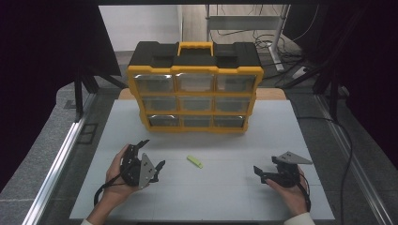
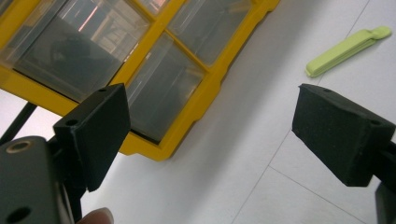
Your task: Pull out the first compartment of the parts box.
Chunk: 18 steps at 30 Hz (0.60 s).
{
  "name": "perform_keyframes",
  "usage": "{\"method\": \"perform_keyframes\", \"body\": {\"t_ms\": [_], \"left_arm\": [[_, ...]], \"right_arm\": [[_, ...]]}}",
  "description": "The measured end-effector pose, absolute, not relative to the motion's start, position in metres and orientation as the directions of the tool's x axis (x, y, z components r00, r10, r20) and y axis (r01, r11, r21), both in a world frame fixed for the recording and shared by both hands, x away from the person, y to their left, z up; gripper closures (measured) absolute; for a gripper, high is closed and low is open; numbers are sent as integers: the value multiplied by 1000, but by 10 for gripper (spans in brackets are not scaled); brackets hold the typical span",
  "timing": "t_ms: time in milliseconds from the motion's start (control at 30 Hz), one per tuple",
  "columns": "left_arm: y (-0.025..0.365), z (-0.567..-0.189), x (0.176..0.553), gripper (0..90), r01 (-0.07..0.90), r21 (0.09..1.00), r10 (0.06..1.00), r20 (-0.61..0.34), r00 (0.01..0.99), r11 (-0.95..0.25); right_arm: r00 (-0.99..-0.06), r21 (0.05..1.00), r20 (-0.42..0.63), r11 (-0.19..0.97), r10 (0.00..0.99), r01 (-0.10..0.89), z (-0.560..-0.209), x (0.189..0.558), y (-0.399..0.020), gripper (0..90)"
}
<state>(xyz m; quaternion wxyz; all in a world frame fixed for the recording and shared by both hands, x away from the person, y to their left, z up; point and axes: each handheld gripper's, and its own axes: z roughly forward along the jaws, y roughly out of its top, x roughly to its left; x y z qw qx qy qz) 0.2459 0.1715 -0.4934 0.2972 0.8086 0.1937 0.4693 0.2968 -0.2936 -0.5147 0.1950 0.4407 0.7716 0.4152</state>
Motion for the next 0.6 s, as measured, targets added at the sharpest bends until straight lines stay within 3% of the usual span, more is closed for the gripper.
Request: {"method": "perform_keyframes", "body": {"t_ms": [600], "left_arm": [[169, -485, 252, 120, 12, 651, 584, 672, 455, -759]], "right_arm": [[-531, 812, 64, 265, 845, 520, -515, 297, -294, 125]]}}
